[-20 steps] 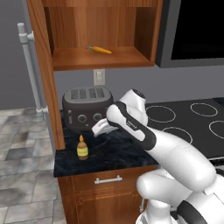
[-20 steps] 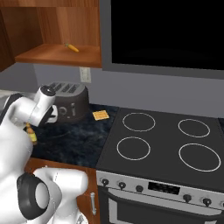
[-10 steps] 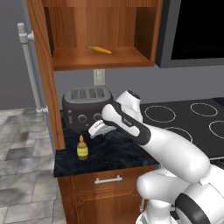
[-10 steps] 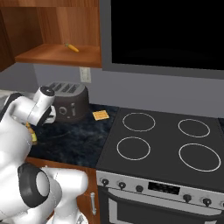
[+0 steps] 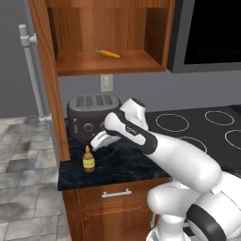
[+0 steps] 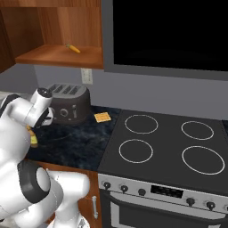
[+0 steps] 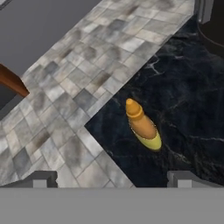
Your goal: Pick the cereal and honey bottle from the counter and place them in the cabinets closest to them.
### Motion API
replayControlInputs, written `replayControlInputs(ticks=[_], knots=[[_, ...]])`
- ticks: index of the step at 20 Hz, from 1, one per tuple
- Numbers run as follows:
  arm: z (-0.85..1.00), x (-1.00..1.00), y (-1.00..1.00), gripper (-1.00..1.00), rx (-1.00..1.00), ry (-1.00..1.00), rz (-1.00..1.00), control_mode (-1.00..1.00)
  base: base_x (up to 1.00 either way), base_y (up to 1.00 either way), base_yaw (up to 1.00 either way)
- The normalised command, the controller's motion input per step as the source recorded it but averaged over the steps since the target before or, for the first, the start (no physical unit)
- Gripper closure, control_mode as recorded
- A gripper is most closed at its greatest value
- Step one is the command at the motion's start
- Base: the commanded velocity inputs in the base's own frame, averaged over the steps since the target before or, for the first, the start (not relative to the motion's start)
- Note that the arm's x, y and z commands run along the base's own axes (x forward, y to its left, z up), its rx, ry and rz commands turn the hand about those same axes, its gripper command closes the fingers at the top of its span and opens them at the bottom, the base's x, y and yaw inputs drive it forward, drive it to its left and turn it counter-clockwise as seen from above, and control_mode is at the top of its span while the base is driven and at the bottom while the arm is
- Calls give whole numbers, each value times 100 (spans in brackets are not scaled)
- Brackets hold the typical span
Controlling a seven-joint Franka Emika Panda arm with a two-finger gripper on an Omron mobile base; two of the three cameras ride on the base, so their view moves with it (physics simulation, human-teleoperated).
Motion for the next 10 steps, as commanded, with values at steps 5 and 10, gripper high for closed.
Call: replayControlInputs(ticks=[5, 10], knots=[[-9, 0, 10, -100, 0, 0, 6, -100, 0, 0, 0], [-5, 0, 0, -100, 0, 0, 1, -100, 0, 0, 0]])
